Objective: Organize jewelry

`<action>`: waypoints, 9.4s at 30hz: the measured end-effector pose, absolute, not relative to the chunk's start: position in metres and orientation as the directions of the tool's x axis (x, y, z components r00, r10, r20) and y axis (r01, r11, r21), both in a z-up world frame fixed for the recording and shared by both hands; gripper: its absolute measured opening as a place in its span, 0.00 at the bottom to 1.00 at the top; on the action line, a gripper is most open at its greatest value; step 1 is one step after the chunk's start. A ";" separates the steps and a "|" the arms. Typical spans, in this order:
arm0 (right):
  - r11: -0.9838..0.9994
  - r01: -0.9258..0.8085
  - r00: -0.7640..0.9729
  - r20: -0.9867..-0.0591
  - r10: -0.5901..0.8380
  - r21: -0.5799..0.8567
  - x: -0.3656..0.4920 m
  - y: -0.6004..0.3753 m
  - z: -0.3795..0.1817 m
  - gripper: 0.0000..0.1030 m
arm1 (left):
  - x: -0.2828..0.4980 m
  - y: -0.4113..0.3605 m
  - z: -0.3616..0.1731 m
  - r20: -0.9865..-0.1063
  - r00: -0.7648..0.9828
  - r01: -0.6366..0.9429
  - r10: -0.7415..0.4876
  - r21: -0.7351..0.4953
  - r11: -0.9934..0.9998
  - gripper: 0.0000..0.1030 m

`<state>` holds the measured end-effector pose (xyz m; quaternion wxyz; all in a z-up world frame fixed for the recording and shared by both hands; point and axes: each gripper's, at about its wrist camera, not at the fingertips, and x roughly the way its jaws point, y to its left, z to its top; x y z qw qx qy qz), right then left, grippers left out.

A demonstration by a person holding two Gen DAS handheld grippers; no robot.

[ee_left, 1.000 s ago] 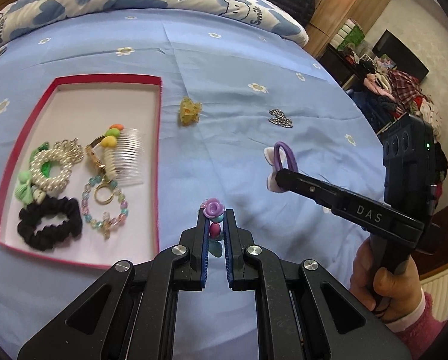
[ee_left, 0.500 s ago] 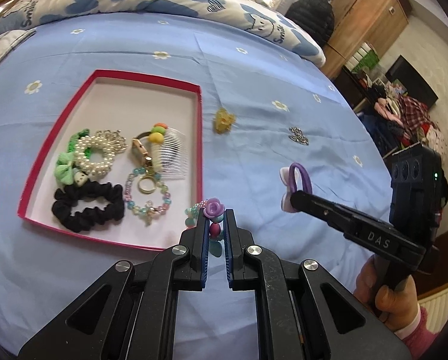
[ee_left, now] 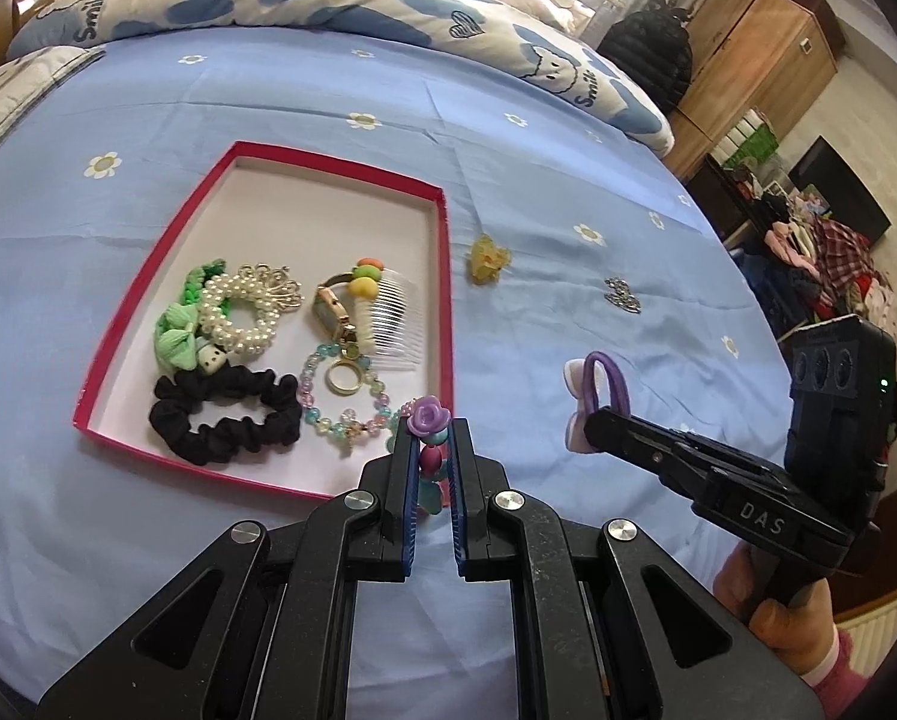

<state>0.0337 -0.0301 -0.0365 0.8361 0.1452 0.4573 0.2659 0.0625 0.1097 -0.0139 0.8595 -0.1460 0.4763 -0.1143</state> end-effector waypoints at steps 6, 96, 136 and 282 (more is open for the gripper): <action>0.813 -0.330 0.429 -0.690 0.582 0.480 0.036 -0.020 -0.036 0.10 | 0.064 0.118 -0.015 -0.802 0.523 0.026 -0.289 -0.324 0.946 0.07; 0.824 -0.402 0.341 -0.770 0.539 0.399 0.098 0.071 -0.078 0.40 | 0.117 0.187 -0.071 -0.862 0.492 -0.119 -0.123 -0.206 0.971 0.42; 0.817 -0.377 0.505 -0.643 0.576 0.436 0.026 0.015 -0.037 0.91 | 0.034 0.186 -0.029 -0.809 0.585 -0.202 -0.059 -0.217 0.955 0.79; 0.890 -0.408 0.586 -0.688 0.428 0.205 -0.020 0.035 -0.021 1.00 | -0.008 0.143 -0.002 -0.710 0.681 -0.185 0.178 0.068 0.980 0.89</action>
